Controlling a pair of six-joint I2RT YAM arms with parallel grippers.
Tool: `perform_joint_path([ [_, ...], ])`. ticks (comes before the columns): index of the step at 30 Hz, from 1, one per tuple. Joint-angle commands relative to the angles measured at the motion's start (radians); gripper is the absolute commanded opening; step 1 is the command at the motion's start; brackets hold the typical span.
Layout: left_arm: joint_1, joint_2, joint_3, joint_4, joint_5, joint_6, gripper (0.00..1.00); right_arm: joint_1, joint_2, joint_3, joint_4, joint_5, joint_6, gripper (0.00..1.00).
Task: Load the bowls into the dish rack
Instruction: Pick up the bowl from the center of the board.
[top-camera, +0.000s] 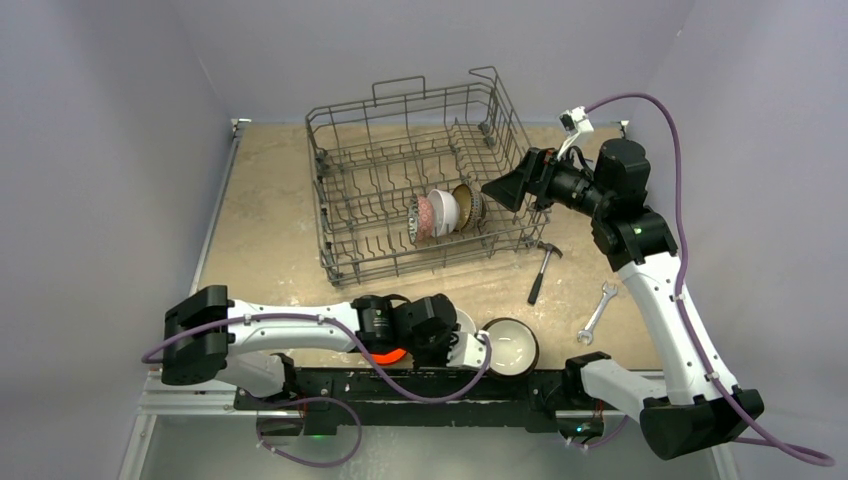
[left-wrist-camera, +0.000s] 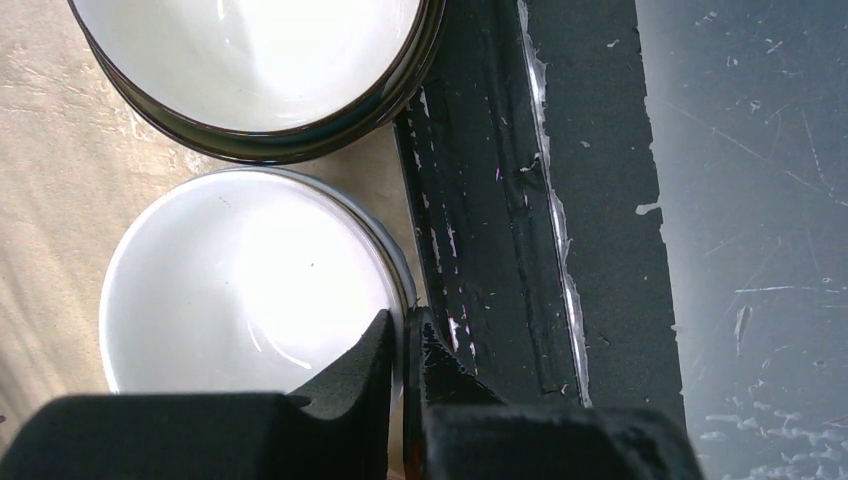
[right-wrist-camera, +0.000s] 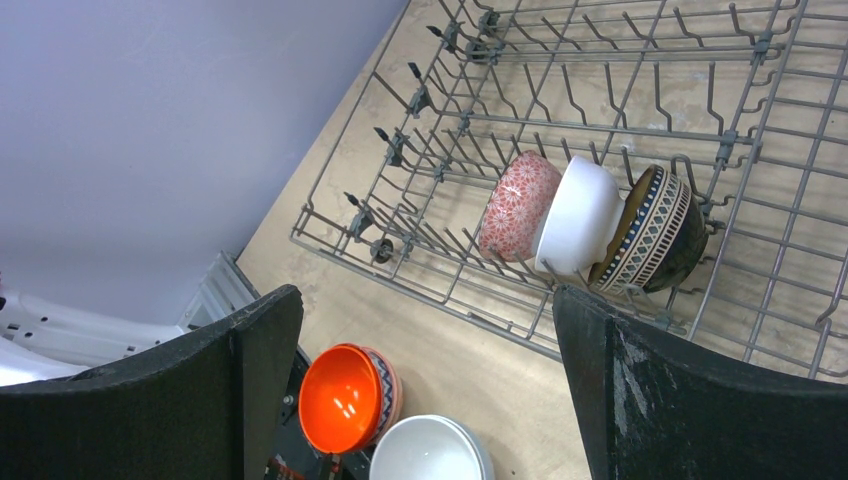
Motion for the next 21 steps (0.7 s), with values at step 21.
perform_joint_path([
  [21, -0.003, -0.168, -0.025, 0.288, -0.085, -0.426, 0.00, -0.001, -0.015, -0.013, 0.037, -0.037, -0.006, 0.97],
])
